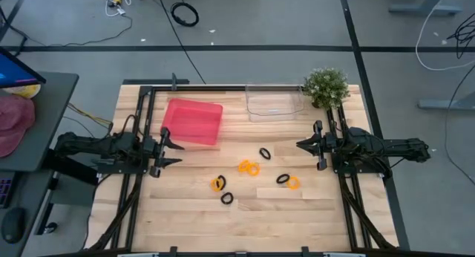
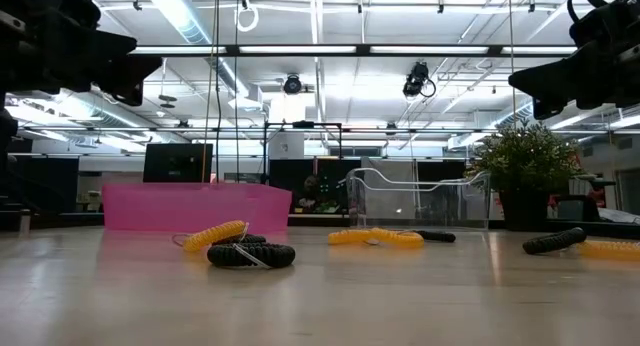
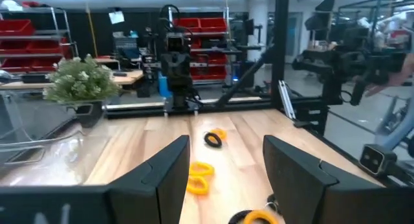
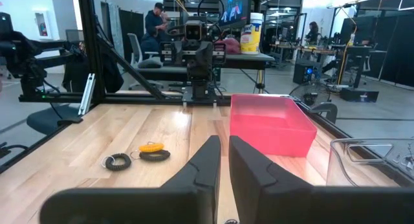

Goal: Sort spring keychains
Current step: Put the yellow spring keychain into the transparent bin

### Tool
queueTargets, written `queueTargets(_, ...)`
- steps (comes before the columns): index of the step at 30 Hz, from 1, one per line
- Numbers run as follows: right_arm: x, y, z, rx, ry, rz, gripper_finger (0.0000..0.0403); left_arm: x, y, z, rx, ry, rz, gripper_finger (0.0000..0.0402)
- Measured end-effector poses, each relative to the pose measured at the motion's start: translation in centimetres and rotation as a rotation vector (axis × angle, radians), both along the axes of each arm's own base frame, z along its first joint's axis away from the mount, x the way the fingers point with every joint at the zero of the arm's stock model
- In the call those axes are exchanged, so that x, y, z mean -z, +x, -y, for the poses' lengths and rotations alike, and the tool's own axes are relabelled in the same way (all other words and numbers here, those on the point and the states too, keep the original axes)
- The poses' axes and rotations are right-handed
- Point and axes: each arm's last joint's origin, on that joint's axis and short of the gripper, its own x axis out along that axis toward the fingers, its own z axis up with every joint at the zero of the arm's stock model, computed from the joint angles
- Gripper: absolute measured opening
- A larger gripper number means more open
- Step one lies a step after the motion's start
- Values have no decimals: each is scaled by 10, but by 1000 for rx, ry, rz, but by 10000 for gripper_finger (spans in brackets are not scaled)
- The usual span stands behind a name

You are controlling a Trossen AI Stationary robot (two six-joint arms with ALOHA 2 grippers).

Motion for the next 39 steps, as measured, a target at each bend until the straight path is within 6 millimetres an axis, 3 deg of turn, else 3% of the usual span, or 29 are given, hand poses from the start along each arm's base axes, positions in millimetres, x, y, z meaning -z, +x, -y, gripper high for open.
queueTargets(5,0,0,0,9,-46,1,39,-2,0,-3,-101,-22,19,200)
queueTargets(11,-3,0,0,16,-114,31,39,-12,-2,-7,-212,-180,121,200)
queueTargets(13,-7,0,0,9,-44,68,39,-14,-3,-7,-219,-191,147,200)
queueTargets(19,-19,-2,2,-10,448,208,39,-25,-6,-8,-191,-289,258,200)
queueTargets(21,-23,-4,3,19,526,263,39,-30,-8,-8,-173,-341,320,200)
queueTargets(31,-47,-16,11,182,660,607,39,-53,-24,-14,-254,-472,614,200)
queueTargets(39,-57,-15,11,203,653,632,39,-61,-31,-16,-290,-459,718,200)
